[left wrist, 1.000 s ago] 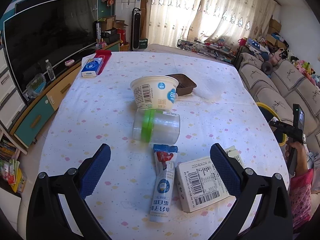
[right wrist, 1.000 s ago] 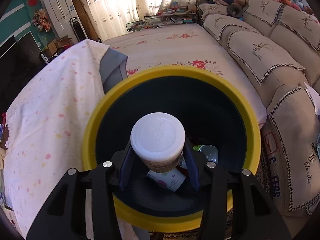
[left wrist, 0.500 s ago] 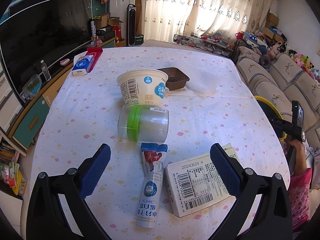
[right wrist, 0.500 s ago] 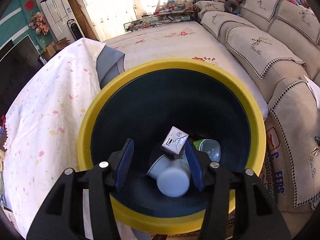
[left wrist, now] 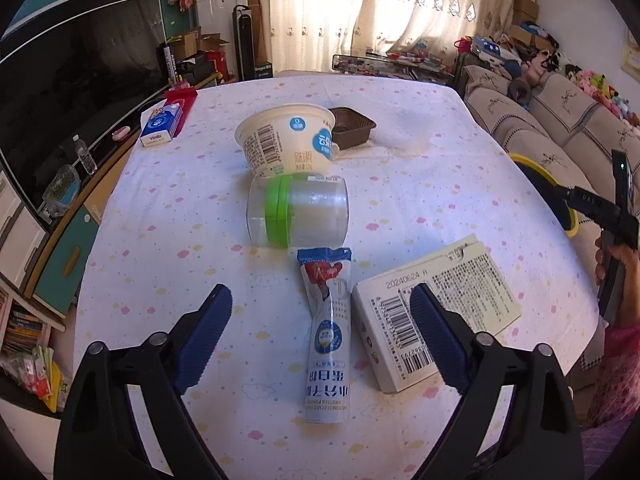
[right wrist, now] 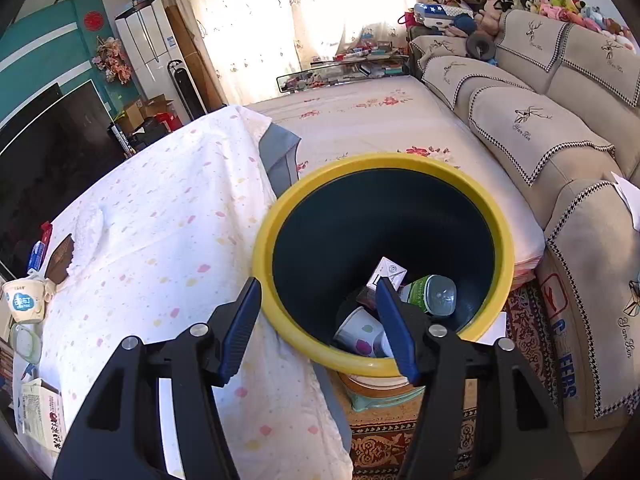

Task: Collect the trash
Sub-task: 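Grasp the white-and-blue drink tube with the left gripper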

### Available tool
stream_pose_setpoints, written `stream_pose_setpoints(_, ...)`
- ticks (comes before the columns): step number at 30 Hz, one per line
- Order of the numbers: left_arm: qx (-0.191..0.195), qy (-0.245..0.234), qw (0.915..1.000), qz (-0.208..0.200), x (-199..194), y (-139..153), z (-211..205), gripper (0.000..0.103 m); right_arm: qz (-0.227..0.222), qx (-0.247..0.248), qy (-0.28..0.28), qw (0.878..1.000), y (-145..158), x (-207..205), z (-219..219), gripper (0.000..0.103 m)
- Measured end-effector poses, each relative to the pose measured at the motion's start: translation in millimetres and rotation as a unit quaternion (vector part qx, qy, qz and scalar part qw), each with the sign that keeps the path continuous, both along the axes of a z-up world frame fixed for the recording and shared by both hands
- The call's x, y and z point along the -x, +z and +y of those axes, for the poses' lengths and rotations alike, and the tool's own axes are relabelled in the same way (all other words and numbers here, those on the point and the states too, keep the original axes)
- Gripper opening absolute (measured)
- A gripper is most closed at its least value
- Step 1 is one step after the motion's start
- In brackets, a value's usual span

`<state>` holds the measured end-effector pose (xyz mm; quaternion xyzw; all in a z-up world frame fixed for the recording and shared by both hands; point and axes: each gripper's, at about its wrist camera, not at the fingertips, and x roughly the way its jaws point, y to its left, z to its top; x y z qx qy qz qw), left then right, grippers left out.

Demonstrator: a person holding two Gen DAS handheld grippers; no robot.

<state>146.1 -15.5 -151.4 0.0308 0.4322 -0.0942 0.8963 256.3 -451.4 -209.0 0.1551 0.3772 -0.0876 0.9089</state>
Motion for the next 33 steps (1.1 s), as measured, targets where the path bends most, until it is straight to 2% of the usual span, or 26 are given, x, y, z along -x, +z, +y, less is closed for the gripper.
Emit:
stream_pose_setpoints(4,0.010,-0.017,0.9997,0.018,5,-5,10,0.073,-0.004,-0.008,0.009,1.000,6,3,4,0.057)
stream_pose_setpoints(15,-0.014,-0.047,0.9976,0.049,8,-20,11,0.048,-0.002,-0.011,0.029,1.000,8,3,21,0.058)
stream_pose_setpoints(19,-0.031,-0.051,0.9965,0.058,0,-27,5,0.045,0.002,-0.012,0.030,0.999,8,2,23,0.058)
stream_pose_setpoints(23,-0.024,-0.047,0.9959,0.073,-11,-33,5,0.045,0.003,-0.012,0.031,0.999,7,2,22,0.058)
stream_pose_setpoints(29,-0.030,-0.041,0.9961,0.072,-22,-37,2,0.044,0.008,-0.014,0.036,0.999,6,0,24,0.059)
stream_pose_setpoints(33,-0.032,-0.035,0.9964,0.070,-24,-36,4,0.034,0.007,-0.013,0.040,0.999,6,1,27,0.059)
